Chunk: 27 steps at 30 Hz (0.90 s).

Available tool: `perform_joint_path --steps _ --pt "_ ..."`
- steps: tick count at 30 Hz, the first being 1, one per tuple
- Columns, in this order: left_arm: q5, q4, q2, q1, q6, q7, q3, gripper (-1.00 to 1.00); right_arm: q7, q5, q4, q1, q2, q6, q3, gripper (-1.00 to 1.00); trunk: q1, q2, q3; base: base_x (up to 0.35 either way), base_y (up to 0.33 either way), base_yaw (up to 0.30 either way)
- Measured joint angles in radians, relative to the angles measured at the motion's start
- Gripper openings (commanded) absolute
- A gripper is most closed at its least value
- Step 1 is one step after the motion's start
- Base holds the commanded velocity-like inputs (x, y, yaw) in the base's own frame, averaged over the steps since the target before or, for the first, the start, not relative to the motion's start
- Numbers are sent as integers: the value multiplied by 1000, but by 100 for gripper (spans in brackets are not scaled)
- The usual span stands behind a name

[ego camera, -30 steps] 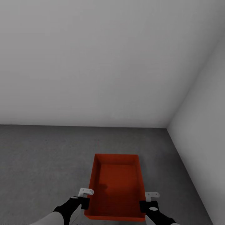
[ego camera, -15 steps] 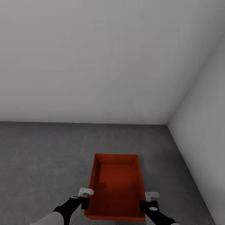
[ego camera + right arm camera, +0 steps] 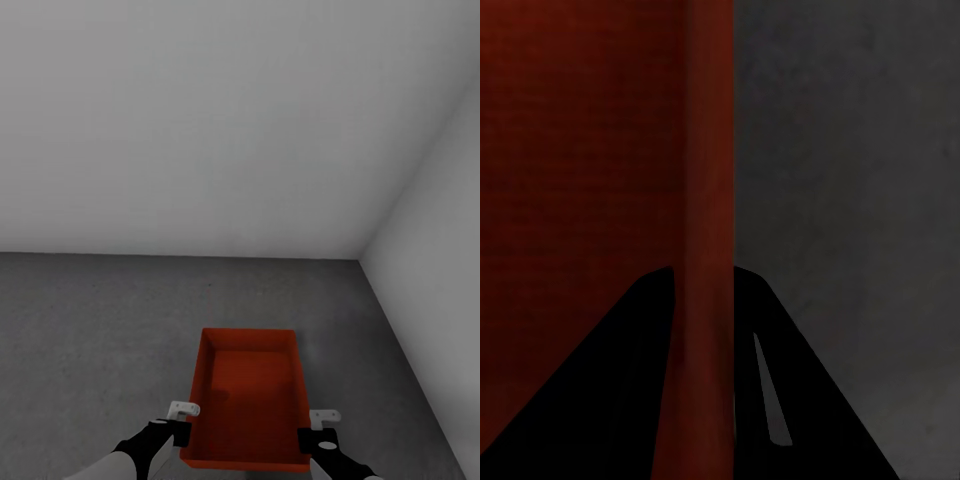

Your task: Move the two storage containers from the living room to the garage. In the garage, place one container on the floor and stack the other container on top of it (either order is fine).

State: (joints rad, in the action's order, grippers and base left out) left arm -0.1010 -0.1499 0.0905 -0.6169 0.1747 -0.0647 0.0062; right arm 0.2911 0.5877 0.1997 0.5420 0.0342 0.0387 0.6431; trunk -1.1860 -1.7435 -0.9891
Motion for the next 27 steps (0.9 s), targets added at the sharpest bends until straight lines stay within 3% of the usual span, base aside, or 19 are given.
perform_joint_path --steps 18,27 --pt "0 -1 0 0 0 0 0 -100 0 -1 0 0 0 0 -2 -100 -69 -126 -85 0 0 0" --pt "1 -4 -1 0 0 -1 0 -100 0 -4 1 0 0 0 -6 -100 -69 -126 -96 0 0 0"
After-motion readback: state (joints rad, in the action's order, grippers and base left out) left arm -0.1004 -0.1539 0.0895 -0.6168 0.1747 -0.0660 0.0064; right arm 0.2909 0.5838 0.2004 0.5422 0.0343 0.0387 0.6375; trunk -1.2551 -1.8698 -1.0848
